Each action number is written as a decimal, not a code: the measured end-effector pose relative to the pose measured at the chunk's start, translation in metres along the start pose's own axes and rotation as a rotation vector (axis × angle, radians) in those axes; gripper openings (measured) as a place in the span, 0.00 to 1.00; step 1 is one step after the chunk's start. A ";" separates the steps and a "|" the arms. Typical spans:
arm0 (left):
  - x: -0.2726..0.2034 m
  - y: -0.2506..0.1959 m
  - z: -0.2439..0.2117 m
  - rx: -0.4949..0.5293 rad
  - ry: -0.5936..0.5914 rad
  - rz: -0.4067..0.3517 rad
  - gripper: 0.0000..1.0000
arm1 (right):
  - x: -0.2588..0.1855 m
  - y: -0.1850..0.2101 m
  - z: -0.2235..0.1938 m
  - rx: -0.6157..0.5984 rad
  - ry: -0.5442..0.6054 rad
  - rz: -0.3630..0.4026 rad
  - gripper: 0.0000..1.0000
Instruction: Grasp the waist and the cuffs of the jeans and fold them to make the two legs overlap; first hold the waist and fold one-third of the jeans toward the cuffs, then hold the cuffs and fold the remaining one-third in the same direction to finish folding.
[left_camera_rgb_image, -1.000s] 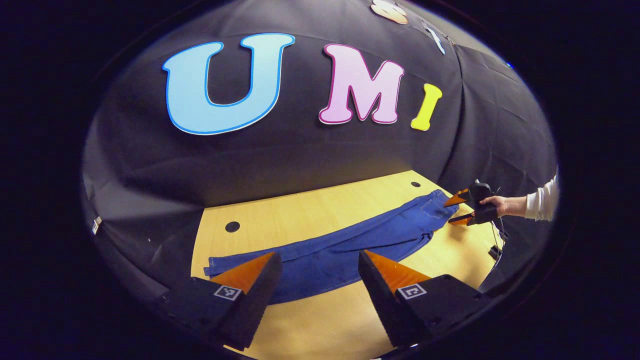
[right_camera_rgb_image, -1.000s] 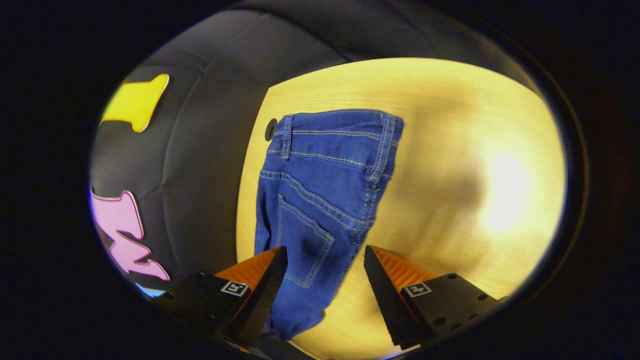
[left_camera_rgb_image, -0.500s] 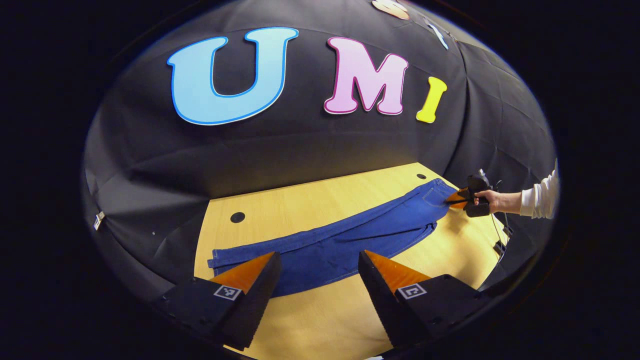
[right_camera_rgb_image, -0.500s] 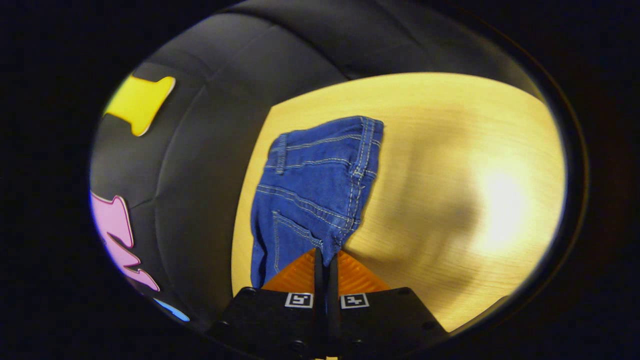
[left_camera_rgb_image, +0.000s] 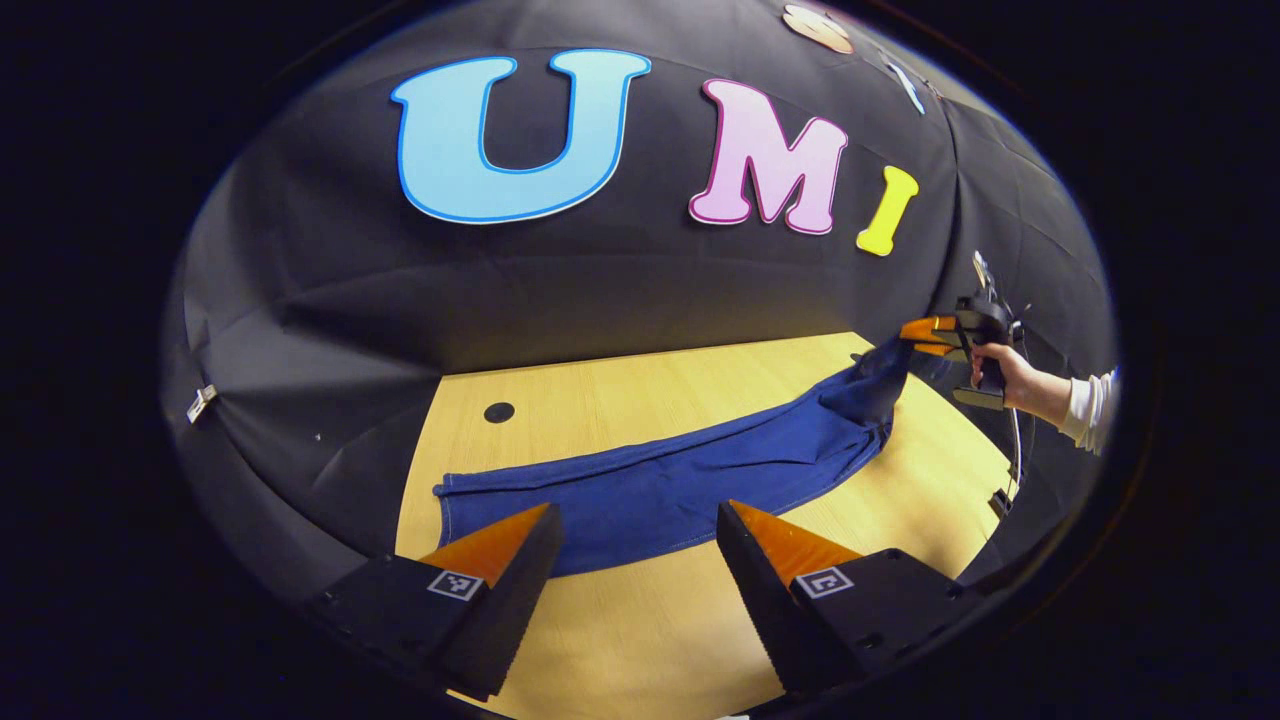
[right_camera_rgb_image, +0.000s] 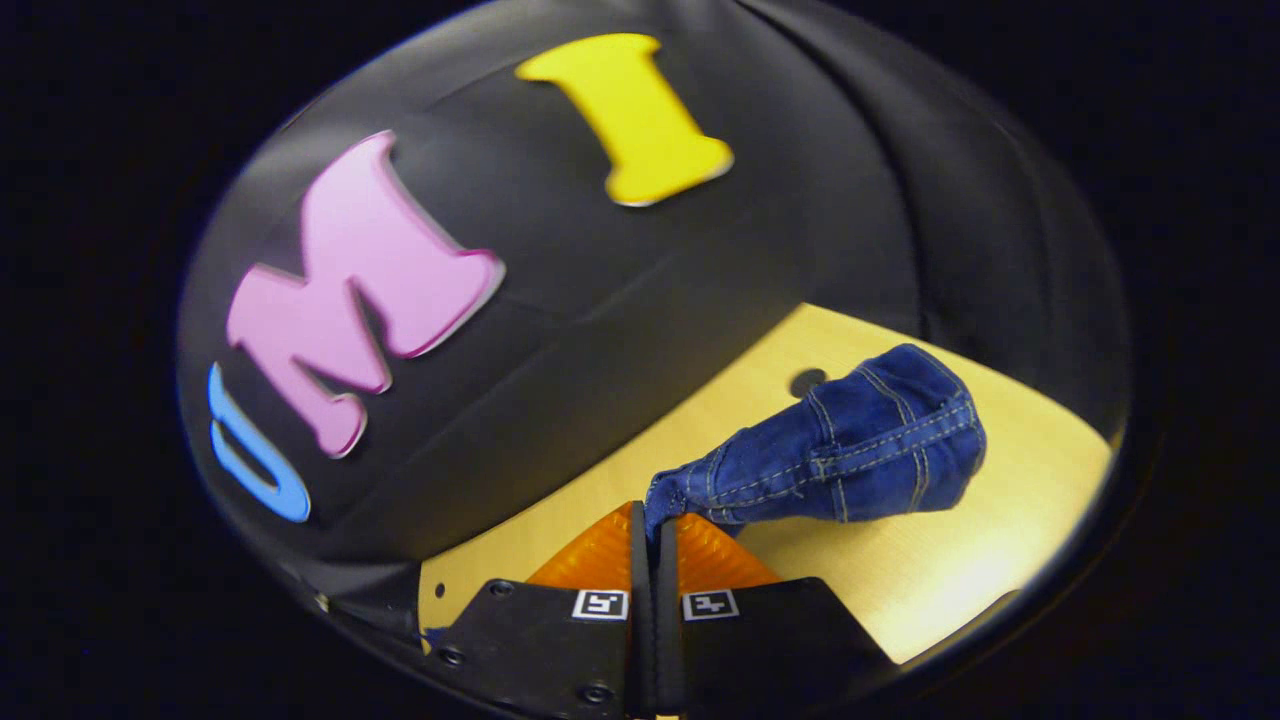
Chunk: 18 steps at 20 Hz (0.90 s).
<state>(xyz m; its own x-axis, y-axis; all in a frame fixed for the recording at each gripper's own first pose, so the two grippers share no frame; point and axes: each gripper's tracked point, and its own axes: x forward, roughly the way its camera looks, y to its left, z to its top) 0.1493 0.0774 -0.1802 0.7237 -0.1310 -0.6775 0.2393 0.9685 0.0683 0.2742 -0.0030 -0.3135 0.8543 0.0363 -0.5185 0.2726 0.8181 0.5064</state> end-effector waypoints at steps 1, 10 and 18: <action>-0.002 0.003 -0.004 -0.007 0.003 0.003 0.97 | -0.007 0.026 -0.005 -0.088 0.002 0.049 0.05; -0.015 0.035 -0.053 -0.195 0.047 0.034 0.97 | -0.030 0.031 -0.225 -0.512 0.481 0.223 0.05; 0.055 0.071 -0.086 -0.475 0.225 0.041 0.98 | -0.086 0.053 -0.236 -0.513 0.578 0.463 0.98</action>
<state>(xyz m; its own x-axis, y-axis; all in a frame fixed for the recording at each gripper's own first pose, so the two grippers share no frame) 0.1503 0.1573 -0.2756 0.5574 -0.0926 -0.8251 -0.1436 0.9680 -0.2056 0.1109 0.1727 -0.4042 0.4356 0.5956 -0.6749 -0.3932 0.8003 0.4526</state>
